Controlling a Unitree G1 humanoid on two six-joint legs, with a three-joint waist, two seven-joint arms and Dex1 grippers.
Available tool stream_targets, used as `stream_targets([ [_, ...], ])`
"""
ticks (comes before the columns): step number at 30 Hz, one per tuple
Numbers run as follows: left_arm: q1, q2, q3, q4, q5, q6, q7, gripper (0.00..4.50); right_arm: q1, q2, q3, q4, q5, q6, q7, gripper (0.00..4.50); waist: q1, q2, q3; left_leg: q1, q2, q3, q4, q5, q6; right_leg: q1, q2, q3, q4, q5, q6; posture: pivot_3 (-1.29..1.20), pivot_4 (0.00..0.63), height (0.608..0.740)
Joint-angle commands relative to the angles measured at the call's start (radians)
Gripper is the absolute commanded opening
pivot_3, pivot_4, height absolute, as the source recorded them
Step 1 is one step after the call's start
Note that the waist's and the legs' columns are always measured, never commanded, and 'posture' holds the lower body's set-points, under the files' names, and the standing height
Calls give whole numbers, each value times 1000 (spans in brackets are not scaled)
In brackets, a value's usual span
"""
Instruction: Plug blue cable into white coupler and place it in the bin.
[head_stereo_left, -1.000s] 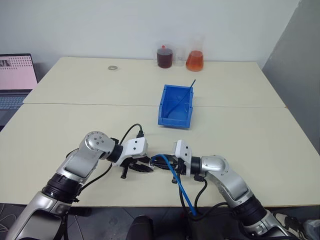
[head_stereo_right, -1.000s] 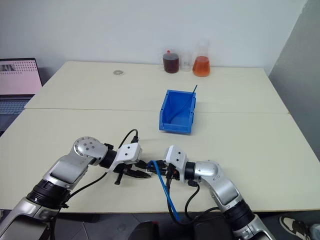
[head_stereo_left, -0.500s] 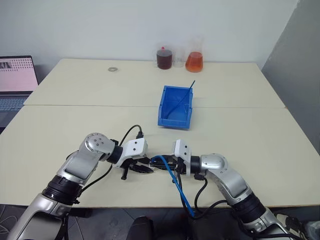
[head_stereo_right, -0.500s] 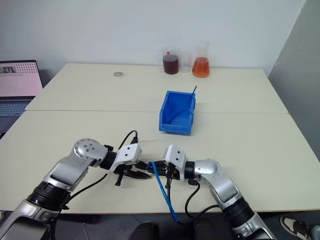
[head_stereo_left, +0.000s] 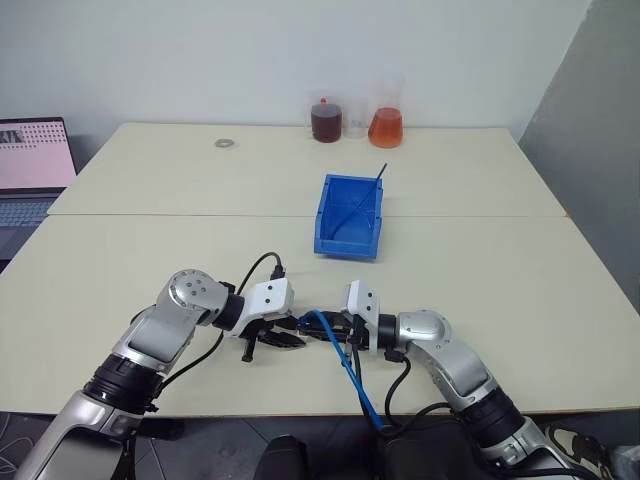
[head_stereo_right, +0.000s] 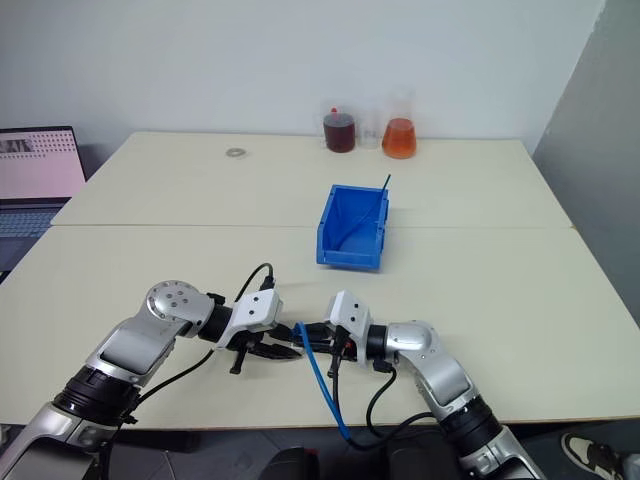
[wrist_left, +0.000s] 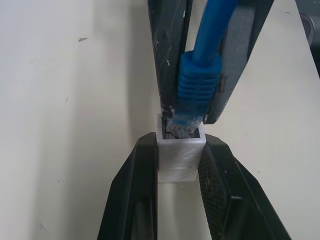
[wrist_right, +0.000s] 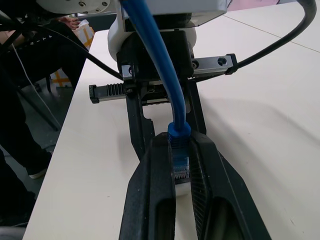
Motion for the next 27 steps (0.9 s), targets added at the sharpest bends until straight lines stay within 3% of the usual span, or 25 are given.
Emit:
stream_targets([
  [1, -3, -25, 12, -48, -30, -13, 10, 795, 48, -2, 95, 93, -47, 49, 26, 113, 0, 0, 0, 0, 0, 0, 0, 0, 0, 0, 0, 0, 0, 0, 0, 0, 150, 740],
  [16, 10, -24, 39, -44, -41, -15, 26, 794, 109, -66, 68, 78, -40, 48, 39, 113, 1, 2, -7, 1, 0, 1, -1, 0, 0, 1, 0, 0, 0, -1, -1, 0, 150, 740],
  [27, 19, -39, 54, -54, -57, -33, 24, 794, 82, -17, 63, 99, 0, 90, 26, 113, 0, 2, -7, 1, 0, 1, -1, 0, 0, 0, 0, 0, 0, -1, -1, 0, 150, 740],
])
